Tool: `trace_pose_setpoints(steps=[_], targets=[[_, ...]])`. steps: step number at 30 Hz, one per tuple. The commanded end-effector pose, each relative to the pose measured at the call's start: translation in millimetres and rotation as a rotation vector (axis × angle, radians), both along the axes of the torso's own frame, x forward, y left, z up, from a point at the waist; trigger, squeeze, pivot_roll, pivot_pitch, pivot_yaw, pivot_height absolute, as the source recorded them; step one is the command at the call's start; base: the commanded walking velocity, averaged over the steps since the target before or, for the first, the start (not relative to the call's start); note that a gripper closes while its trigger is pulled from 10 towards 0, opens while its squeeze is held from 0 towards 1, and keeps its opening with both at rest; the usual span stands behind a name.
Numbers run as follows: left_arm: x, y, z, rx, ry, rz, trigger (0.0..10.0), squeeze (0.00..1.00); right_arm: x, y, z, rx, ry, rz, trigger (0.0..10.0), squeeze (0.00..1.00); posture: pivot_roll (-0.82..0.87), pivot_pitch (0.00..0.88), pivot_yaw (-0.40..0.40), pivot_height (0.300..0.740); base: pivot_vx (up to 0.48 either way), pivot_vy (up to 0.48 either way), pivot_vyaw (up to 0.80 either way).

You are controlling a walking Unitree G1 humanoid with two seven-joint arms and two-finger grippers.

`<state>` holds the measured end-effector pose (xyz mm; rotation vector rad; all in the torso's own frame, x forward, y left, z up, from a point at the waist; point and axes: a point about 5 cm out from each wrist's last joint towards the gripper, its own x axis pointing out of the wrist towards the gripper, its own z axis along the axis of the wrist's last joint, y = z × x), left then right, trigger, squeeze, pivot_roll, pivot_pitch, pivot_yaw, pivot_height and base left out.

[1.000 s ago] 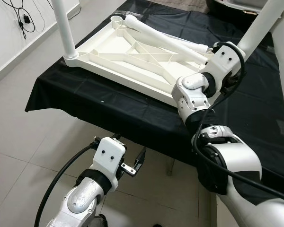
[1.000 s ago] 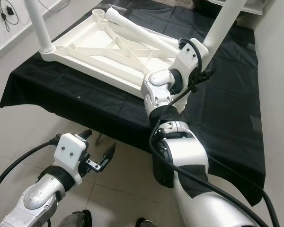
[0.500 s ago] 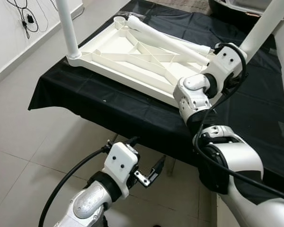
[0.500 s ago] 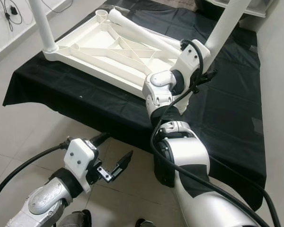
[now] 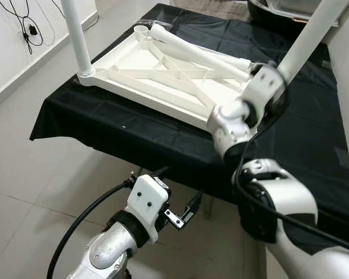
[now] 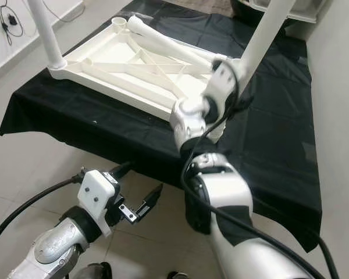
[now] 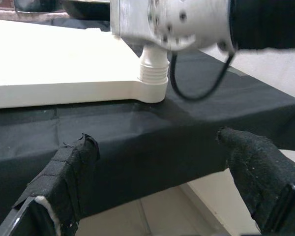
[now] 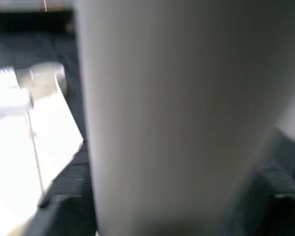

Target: Building children table

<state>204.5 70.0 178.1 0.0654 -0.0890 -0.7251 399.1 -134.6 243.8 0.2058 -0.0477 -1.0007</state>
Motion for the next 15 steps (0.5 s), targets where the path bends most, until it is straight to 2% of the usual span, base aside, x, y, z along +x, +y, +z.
trace_pose_setpoints(steps=[1,2,11,12,15], targets=[[-1.3,1.6,-7.1,0.015,0.023,0.0,10.0,0.0,-1.4,-4.6,-10.1,0.025,0.039,-0.022,10.0,0.97,0.15,0.203,-0.085,0.74,0.0,0.0,0.0],[-1.8,2.1,-8.0,0.018,0.026,0.001,10.0,0.0,-1.3,-1.4,-10.1,0.022,0.037,-0.01,10.0,0.0,0.15,0.203,-0.085,0.74,0.0,0.0,0.0],[-2.0,2.8,-9.5,0.023,0.03,0.007,10.0,0.0,-0.3,8.1,-9.0,0.022,0.026,0.037,10.0,0.0,0.15,0.202,-0.086,0.74,0.0,0.0,0.0],[-1.7,3.2,-10.2,0.026,0.031,0.01,10.0,0.0,0.1,11.1,-9.4,0.039,0.018,0.057,10.0,1.0,0.15,0.202,-0.087,0.74,0.0,0.0,0.0],[-1.0,3.6,-10.8,0.027,0.03,0.014,10.0,0.0,0.6,15.1,-10.0,0.047,0.009,0.088,10.0,1.0,0.15,0.203,-0.086,0.74,0.0,0.0,0.0]])
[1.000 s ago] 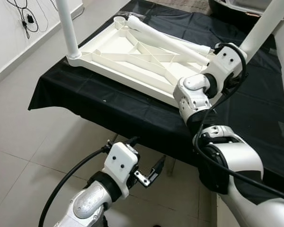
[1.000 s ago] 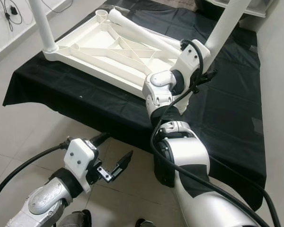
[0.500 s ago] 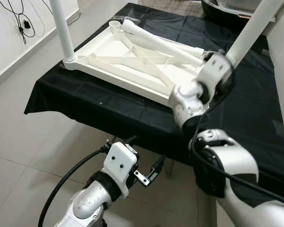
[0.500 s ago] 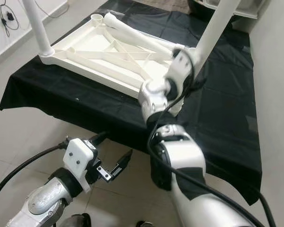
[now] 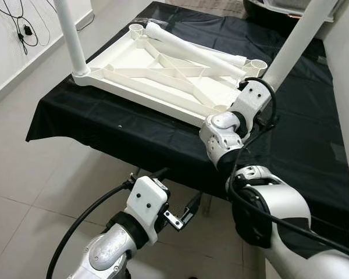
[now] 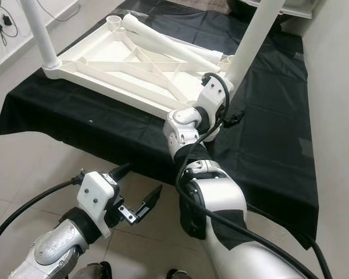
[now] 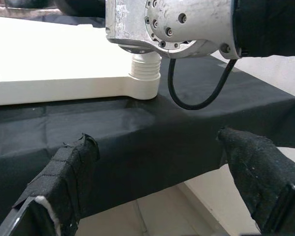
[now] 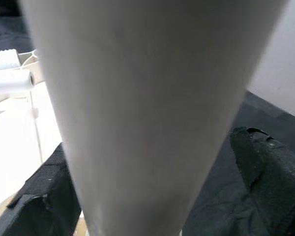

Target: Building children table

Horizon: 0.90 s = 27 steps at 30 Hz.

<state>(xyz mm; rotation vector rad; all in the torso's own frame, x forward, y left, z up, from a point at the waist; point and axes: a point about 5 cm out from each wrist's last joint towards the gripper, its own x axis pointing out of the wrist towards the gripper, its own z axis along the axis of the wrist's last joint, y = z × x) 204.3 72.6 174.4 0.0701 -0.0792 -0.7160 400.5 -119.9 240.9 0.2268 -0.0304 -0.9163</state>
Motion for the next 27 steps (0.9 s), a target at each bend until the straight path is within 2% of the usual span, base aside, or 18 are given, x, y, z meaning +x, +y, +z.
trace_pose_setpoints(steps=[1,5,6,17,25,27], targets=[[-0.8,1.0,-7.1,0.019,0.023,0.004,10.0,0.0,-0.8,0.5,-7.1,0.025,0.013,0.002,10.0,1.0,0.15,0.203,-0.086,0.74,0.0,0.0,0.0],[-0.3,1.3,-7.5,0.018,0.024,0.007,10.0,0.0,-1.0,4.0,-7.7,0.019,0.012,0.017,10.0,1.0,0.15,0.202,-0.084,0.74,0.0,0.0,0.0],[0.0,1.3,-7.9,0.018,0.025,0.009,10.0,0.0,-1.0,7.0,-8.3,0.027,0.007,0.032,10.0,0.0,0.15,0.202,-0.084,0.74,0.0,0.0,0.0],[1.5,3.3,-10.5,0.024,0.026,0.016,10.0,0.0,-0.5,22.3,-20.4,0.087,0.002,0.177,10.0,0.0,0.14,0.193,-0.081,0.74,0.0,0.0,0.0],[2.4,3.6,-11.2,0.023,0.025,0.018,10.0,0.0,-0.9,24.0,-23.5,0.089,0.006,0.197,10.0,0.0,0.14,0.181,-0.076,0.74,0.0,0.0,0.0],[3.4,4.2,-11.3,0.033,0.018,0.015,10.0,0.0,-0.6,24.6,-26.7,0.087,0.01,0.235,10.0,0.0,0.14,0.173,-0.074,0.74,0.0,0.0,0.0]])
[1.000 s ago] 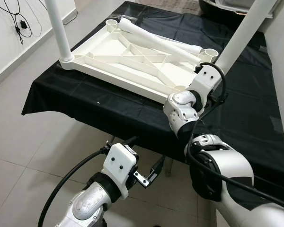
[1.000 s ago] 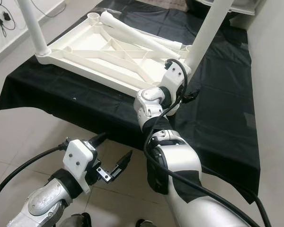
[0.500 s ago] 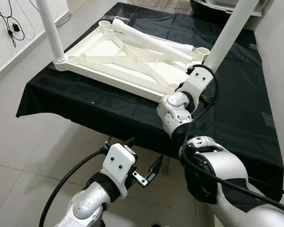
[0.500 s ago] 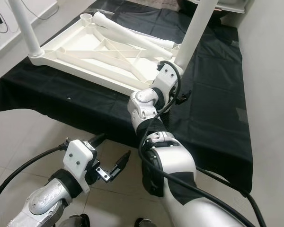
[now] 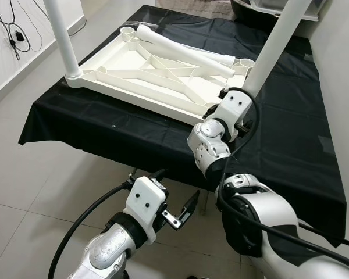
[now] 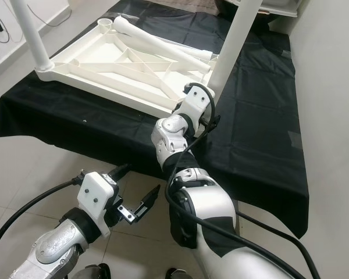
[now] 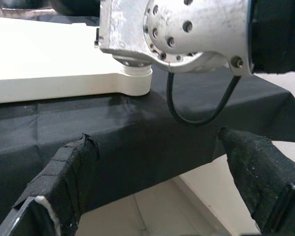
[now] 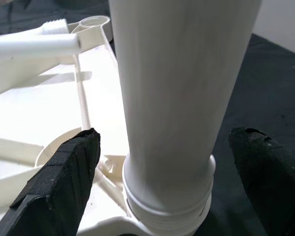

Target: Building children table

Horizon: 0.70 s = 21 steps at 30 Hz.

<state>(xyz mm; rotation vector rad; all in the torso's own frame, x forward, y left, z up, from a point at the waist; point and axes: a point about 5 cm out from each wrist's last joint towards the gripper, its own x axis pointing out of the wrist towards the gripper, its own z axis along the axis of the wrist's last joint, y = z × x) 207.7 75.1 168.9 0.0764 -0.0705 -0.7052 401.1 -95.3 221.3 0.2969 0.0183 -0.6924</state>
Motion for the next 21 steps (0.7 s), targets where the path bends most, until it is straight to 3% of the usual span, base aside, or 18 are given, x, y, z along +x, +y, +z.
trace_pose_setpoints(steps=[1,13,21], targets=[[0.0,1.7,-5.8,0.024,0.013,0.004,10.0,0.0,-1.2,0.0,-7.1,0.011,0.022,0.011,10.0,0.0,0.14,0.173,-0.074,0.74,0.0,0.0,0.0],[2.9,0.4,-5.2,0.023,0.002,-0.004,10.0,0.0,-2.9,-5.9,-15.1,0.021,0.033,0.026,10.0,0.0,0.13,0.152,-0.066,0.74,0.0,0.0,0.0],[9.7,4.9,-7.1,0.031,-0.003,0.005,10.0,0.0,-17.6,-9.2,-32.1,-0.035,0.043,0.09,10.0,0.0,0.12,0.129,-0.062,0.74,0.0,0.0,0.0]])
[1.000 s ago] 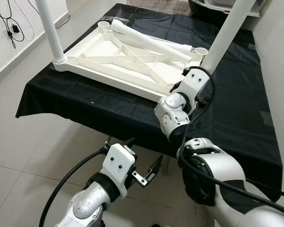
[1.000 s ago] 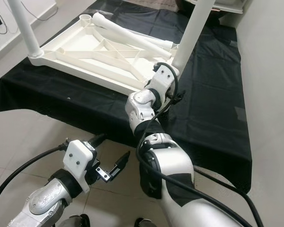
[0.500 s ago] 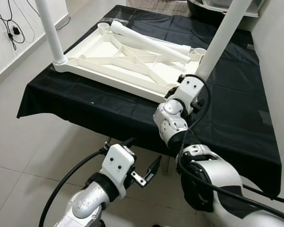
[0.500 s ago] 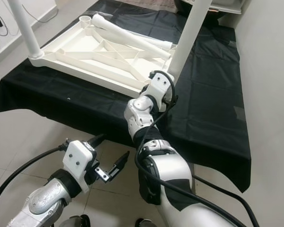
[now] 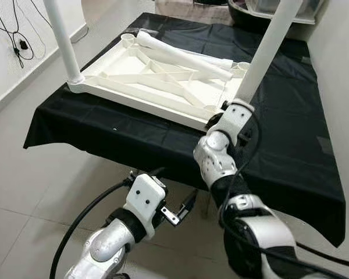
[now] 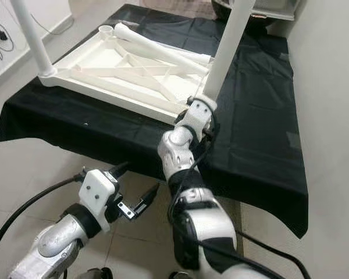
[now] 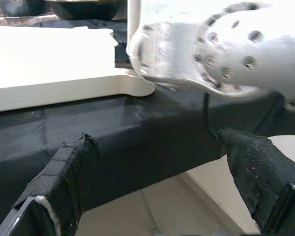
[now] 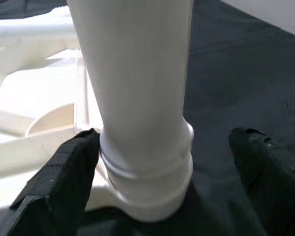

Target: Building children table

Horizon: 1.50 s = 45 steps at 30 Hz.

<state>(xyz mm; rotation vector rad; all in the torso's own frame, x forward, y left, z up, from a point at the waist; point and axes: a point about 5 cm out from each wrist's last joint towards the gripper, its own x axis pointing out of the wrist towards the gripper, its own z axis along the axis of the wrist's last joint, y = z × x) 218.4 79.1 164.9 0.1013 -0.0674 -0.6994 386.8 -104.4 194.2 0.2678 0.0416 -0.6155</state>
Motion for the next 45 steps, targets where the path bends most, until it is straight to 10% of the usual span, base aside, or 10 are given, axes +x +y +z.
trace_pose_setpoints(steps=[1,12,18,24,45], targets=[[-1.0,0.8,-3.2,0.007,0.003,-0.001,10.0,0.0,-3.3,-0.2,-5.0,-0.015,0.022,0.009,10.0,0.0,0.12,0.129,-0.062,0.74,0.0,0.0,0.0],[3.6,6.1,-7.0,0.009,0.013,0.02,10.0,0.0,-46.5,-15.0,-30.9,-0.114,0.073,0.237,10.0,0.0,0.1,0.112,-0.055,0.74,0.0,0.0,0.0],[12.2,23.3,-30.6,0.112,0.068,0.181,10.0,0.0,-89.9,-32.8,-60.9,-0.312,0.02,0.56,10.0,0.0,0.08,0.092,-0.051,0.74,0.0,0.0,0.0],[-0.4,24.9,-40.6,0.055,0.156,0.26,10.0,0.0,-134.9,-31.9,-75.4,-0.246,0.015,0.73,10.0,0.0,0.07,0.068,-0.036,0.74,0.0,0.0,0.0],[13.6,32.0,-57.3,-0.002,0.223,0.443,10.0,0.0,-132.2,-36.4,-88.8,-0.253,0.085,0.83,10.0,0.0,0.04,0.01,-0.049,0.74,0.0,0.0,-0.38]])
